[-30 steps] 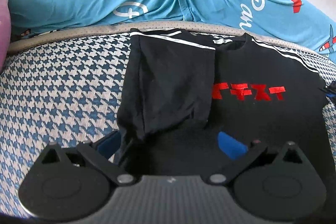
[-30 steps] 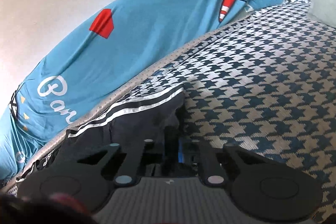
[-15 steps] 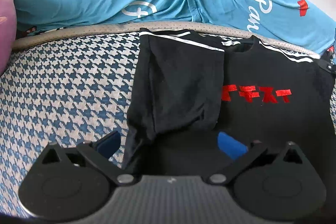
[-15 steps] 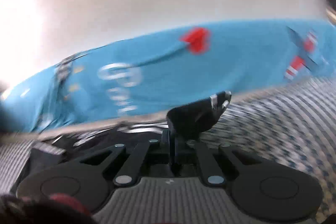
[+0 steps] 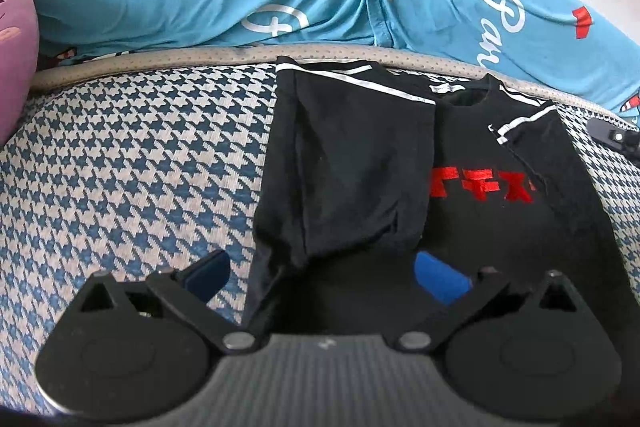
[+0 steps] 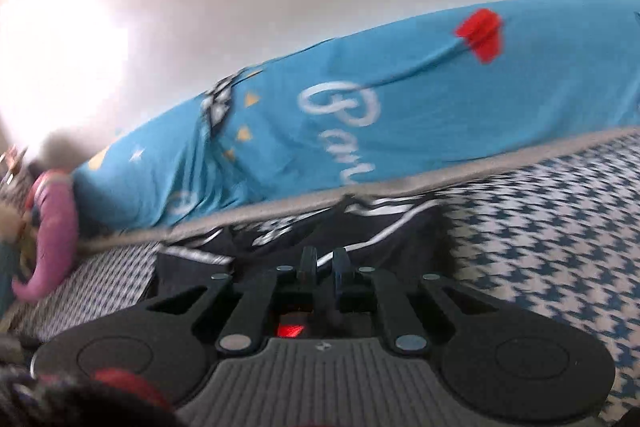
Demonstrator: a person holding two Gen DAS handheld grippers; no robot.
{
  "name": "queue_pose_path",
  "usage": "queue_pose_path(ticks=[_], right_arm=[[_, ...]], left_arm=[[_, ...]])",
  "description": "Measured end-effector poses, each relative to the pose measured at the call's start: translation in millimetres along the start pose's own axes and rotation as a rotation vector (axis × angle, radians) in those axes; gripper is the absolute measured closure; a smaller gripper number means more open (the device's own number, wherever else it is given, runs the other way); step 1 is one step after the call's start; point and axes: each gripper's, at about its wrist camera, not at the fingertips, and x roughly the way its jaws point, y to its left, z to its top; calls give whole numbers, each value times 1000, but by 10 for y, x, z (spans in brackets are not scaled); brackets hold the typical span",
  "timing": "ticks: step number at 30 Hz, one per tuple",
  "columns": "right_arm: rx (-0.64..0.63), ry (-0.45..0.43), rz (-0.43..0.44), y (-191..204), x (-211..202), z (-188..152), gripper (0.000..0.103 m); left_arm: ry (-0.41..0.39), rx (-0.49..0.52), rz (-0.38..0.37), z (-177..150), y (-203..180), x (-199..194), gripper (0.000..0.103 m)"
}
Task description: Fold clothes
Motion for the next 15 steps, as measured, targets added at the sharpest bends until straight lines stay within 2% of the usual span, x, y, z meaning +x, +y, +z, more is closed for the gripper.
queue_pose_path(ticks=[5, 15], right_arm=[[76, 22, -61, -253, -62, 75, 94], [59, 116, -5, -332, -122, -2, 94]], left_arm=[[2, 9, 7, -6, 4, 11, 0], [19, 28, 20, -6, -9, 81, 0]])
